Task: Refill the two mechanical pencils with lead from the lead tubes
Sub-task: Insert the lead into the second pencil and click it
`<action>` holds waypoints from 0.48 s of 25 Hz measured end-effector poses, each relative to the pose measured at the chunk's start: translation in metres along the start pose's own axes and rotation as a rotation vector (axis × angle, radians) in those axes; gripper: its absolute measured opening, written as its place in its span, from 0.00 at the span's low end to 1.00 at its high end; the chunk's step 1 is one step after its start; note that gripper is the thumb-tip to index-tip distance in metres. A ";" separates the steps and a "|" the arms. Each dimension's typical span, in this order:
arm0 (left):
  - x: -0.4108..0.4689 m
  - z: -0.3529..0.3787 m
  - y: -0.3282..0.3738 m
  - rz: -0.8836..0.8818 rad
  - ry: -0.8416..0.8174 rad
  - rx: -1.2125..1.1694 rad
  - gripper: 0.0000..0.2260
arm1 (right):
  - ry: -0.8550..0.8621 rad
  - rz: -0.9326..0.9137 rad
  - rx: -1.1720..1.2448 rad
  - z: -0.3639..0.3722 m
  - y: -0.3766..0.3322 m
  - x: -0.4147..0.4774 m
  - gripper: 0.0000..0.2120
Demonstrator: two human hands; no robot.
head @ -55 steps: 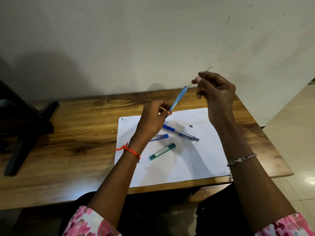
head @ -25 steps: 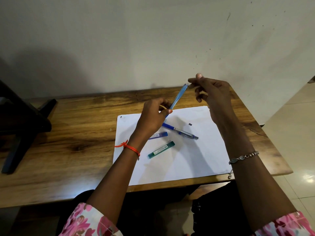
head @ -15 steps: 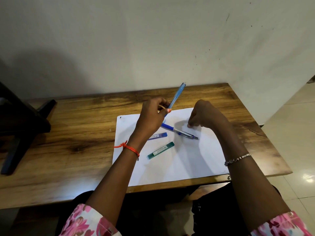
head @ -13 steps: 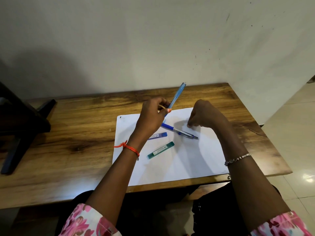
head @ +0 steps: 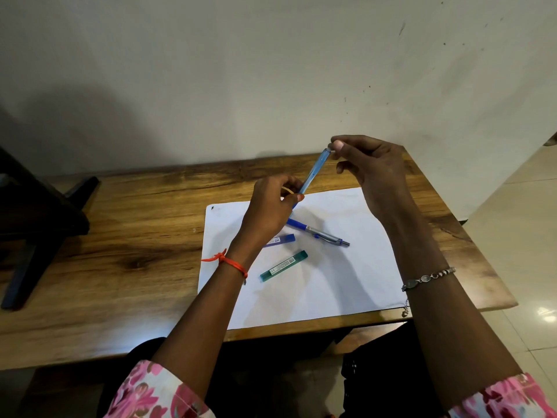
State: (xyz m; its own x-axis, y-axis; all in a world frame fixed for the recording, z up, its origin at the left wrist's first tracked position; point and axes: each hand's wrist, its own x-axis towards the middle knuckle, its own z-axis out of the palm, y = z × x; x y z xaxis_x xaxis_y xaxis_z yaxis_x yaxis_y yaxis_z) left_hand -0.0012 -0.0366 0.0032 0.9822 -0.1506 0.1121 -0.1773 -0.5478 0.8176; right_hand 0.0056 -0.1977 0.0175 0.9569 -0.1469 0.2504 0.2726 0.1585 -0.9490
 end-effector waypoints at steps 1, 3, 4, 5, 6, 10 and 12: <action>0.000 0.000 0.000 0.000 -0.001 0.008 0.08 | 0.000 -0.002 0.000 0.001 0.000 0.000 0.05; -0.001 0.000 0.000 0.003 -0.002 0.013 0.08 | -0.002 -0.007 -0.008 0.001 -0.001 -0.001 0.05; -0.001 0.000 0.000 0.003 -0.003 0.013 0.08 | -0.006 -0.009 -0.015 0.001 -0.001 -0.001 0.05; -0.001 0.001 -0.001 0.002 -0.004 0.014 0.08 | -0.009 -0.011 -0.022 0.001 -0.001 -0.001 0.05; -0.001 0.001 -0.001 0.000 -0.006 0.018 0.08 | -0.012 -0.010 -0.028 0.000 -0.001 -0.001 0.05; -0.001 0.001 -0.001 -0.004 -0.007 0.030 0.08 | -0.019 -0.016 -0.065 0.000 -0.001 -0.001 0.06; -0.001 0.001 -0.001 0.003 -0.009 0.028 0.08 | -0.029 -0.022 -0.075 -0.001 -0.001 0.000 0.07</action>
State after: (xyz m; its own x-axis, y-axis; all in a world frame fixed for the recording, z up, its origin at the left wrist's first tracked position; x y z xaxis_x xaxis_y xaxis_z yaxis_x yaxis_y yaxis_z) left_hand -0.0024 -0.0365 0.0017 0.9811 -0.1598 0.1093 -0.1821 -0.5703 0.8010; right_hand 0.0050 -0.1989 0.0184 0.9536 -0.1206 0.2759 0.2865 0.0814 -0.9546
